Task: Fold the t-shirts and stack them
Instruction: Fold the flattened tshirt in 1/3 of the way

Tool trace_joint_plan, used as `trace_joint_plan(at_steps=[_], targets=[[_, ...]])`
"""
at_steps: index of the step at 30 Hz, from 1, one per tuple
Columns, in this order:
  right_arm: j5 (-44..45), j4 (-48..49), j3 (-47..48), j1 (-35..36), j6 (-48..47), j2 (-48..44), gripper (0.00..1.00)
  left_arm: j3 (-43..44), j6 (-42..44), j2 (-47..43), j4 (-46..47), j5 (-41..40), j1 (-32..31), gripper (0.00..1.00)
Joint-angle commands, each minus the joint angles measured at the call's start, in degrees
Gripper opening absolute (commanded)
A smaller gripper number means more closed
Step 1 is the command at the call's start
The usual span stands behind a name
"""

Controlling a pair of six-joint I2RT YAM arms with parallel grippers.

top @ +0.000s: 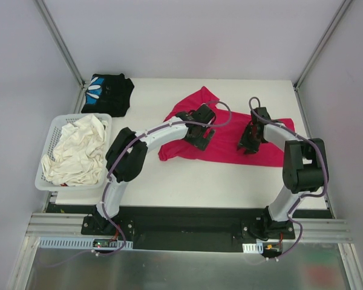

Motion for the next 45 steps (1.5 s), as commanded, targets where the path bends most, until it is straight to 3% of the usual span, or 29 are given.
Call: trace_joint_plan(at_steps=[1,9,21,32,39,45], targets=[[1.9,-2.1,1.3,-4.1,-1.2,0.5,0.41,-2.1,1.2,-4.7,-1.0,-2.3,0.1,0.92],[2.0,-1.9,-1.6,-10.4,-3.0,-1.7,0.42,-5.5,1.0,-5.5,-0.9,-3.0,0.1,0.92],[-1.4,-1.3,-0.7,-10.5,-1.9,-4.6,0.42,-1.5,2.0,-4.2,-1.1,-6.6,0.3,0.92],[-2.6,-2.4,9.2,-9.2,-3.2,-4.0,0.43,6.9,1.4,1.1,0.0,-7.0,1.8,0.91],[-1.8,-6.1,20.9,-10.5,-6.0,2.1,0.43,15.9,2.3,2.9,-0.1,-4.5,9.9,0.91],[-2.5,-6.4,24.5,-14.2,-6.3,5.3,0.43,19.2,4.1,3.6,-0.2,-5.4,13.4,0.9]])
